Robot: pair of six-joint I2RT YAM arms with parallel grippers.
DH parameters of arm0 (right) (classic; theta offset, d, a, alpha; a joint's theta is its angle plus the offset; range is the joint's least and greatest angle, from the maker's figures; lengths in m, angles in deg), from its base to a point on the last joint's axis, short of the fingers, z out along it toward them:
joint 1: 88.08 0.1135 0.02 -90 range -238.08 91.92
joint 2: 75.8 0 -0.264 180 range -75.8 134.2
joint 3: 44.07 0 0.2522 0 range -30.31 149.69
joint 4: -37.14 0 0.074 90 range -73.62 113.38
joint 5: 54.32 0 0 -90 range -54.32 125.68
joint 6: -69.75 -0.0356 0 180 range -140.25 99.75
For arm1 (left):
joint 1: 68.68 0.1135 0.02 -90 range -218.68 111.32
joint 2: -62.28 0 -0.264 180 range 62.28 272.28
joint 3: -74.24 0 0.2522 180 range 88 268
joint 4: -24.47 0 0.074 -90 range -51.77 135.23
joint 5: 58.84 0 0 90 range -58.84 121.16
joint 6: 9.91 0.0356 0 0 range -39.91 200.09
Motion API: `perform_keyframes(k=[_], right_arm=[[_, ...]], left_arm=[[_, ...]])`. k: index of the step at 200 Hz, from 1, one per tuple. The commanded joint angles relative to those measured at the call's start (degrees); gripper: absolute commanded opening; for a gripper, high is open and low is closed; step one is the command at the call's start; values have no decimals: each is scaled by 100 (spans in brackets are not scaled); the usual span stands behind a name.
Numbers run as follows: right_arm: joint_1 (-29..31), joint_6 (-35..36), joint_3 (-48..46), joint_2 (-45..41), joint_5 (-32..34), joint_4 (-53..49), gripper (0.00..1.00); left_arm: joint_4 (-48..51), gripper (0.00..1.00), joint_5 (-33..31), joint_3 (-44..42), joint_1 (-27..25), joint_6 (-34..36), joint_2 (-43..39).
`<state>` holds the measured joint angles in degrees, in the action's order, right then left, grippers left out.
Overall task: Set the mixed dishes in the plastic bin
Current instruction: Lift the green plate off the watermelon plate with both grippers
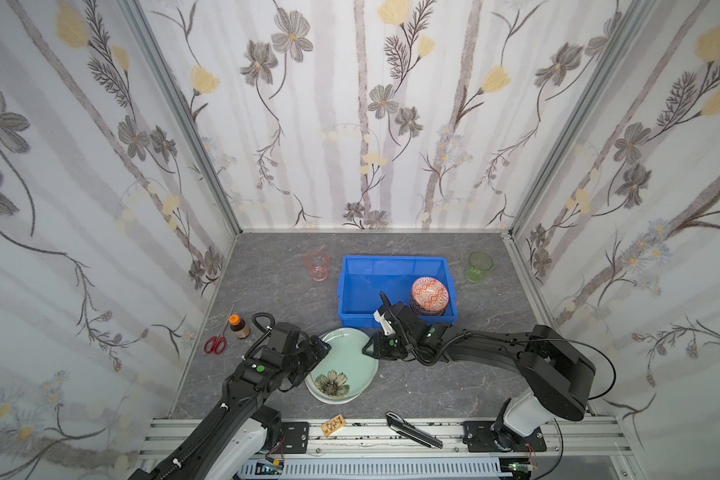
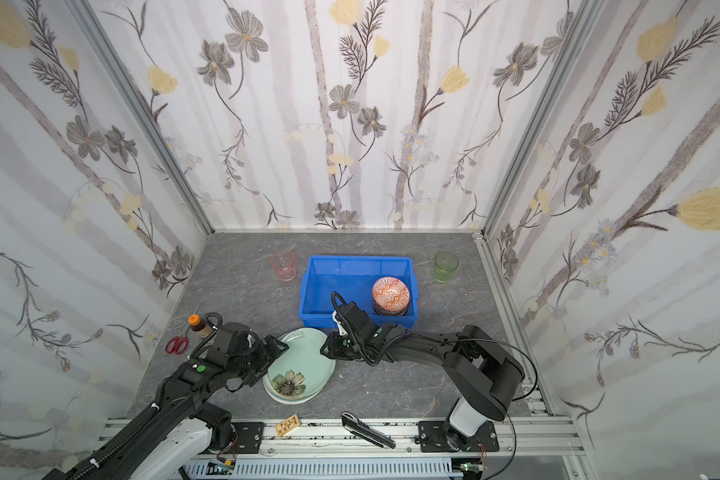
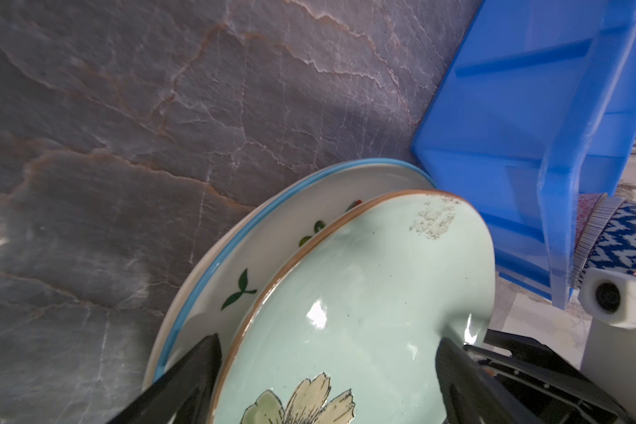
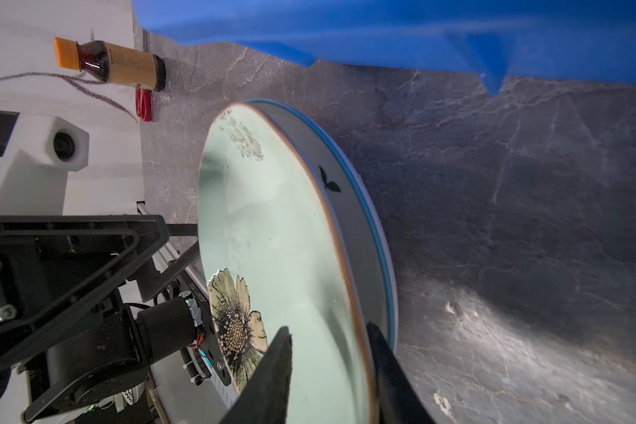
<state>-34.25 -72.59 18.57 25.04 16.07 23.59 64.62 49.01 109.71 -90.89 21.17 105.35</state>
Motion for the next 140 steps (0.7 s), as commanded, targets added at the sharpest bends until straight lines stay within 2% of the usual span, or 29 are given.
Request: perform_keyframes(k=[1,140], right_arm=[[23,-97,20,-86,-372,745,33],[22,-49,52,-451,-280,470,4]], left_arm=[[-785,92,458,-11,-19,-164,4],[-930,92,508,-54,-28,-173,58]])
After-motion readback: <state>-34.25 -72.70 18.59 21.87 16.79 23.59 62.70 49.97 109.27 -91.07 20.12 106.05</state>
